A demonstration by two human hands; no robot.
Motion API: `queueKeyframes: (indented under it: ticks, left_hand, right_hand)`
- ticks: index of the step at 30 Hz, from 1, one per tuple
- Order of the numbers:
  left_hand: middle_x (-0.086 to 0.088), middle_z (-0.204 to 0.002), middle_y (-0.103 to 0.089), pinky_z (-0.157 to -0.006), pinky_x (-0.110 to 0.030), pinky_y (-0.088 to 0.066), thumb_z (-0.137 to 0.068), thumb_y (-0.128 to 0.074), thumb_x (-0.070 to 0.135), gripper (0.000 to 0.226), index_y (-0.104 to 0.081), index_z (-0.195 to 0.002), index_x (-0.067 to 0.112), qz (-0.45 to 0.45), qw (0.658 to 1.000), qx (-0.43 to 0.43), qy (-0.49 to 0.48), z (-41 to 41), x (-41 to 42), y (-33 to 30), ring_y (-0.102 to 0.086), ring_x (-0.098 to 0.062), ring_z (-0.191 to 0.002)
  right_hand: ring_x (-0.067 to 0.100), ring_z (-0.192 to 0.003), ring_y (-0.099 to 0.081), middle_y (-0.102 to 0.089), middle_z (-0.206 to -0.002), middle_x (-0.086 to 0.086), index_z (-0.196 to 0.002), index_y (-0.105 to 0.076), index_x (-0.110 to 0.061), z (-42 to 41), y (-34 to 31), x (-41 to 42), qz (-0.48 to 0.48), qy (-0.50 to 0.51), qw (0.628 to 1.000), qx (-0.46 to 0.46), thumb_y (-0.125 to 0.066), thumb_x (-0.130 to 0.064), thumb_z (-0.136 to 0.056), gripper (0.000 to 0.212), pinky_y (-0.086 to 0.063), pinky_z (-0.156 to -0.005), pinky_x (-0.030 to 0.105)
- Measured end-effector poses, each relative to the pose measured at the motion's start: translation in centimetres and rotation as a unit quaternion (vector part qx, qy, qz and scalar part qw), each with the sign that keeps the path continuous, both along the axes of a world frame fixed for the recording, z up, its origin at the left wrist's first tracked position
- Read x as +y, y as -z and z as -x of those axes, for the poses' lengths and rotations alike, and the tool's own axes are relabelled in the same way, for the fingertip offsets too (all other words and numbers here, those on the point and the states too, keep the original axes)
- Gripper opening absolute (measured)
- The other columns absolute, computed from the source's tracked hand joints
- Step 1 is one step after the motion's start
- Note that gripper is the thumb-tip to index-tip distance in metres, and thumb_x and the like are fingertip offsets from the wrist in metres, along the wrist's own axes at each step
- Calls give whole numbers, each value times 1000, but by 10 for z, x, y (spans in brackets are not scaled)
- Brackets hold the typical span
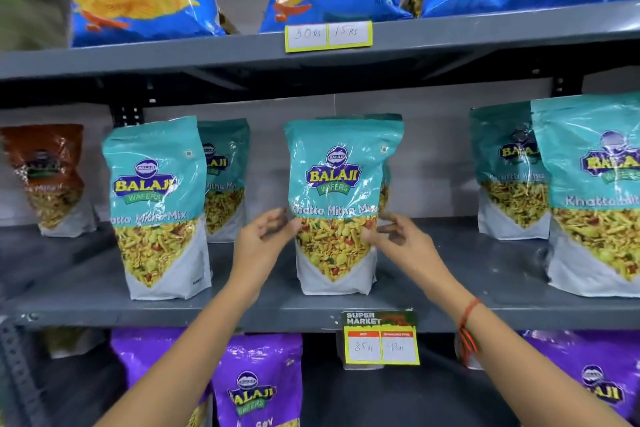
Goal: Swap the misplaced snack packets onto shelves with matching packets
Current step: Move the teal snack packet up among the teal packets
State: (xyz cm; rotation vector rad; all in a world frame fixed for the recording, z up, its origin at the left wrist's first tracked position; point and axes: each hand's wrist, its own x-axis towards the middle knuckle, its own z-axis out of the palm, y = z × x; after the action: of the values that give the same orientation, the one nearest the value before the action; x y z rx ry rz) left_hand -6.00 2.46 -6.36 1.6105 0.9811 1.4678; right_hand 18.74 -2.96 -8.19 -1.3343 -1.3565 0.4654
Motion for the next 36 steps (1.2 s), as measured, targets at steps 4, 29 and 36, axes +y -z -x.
queueKeyframes:
  ticks: [4,29,36]
  left_hand:
    - [1,-125,-64,-99,-32,-50,-48,-88,49,89,-56,-127,25,78,980,169,75,12,3,33,-66,-16,-111]
    - [9,-110,-73,-93,-40,-55,-50,-81,62,77,-63,-115,27,9,956,293,30,-41,-2,38,-69,-8,-97]
    - [-3,-128,-68,-98,-39,-53,-62,-84,50,86,-52,-136,20,-33,970,241,-15,-36,-22,39,-67,-13,-108]
  right_hand:
    - [8,-112,-60,-60,-132,-9,-142,-39,-27,4,13,-10,101,-74,982,-139,-79,-60,-64,94,-50,-93,26]
    - [7,-109,-63,-67,-126,-7,-131,-54,-26,-29,13,-16,120,-38,985,-115,-89,-39,-62,79,-48,-88,21]
    - [16,-125,-53,-51,-141,-4,-144,-37,-23,-12,20,-33,4,31,999,-42,-87,-35,-67,92,-46,-104,36]
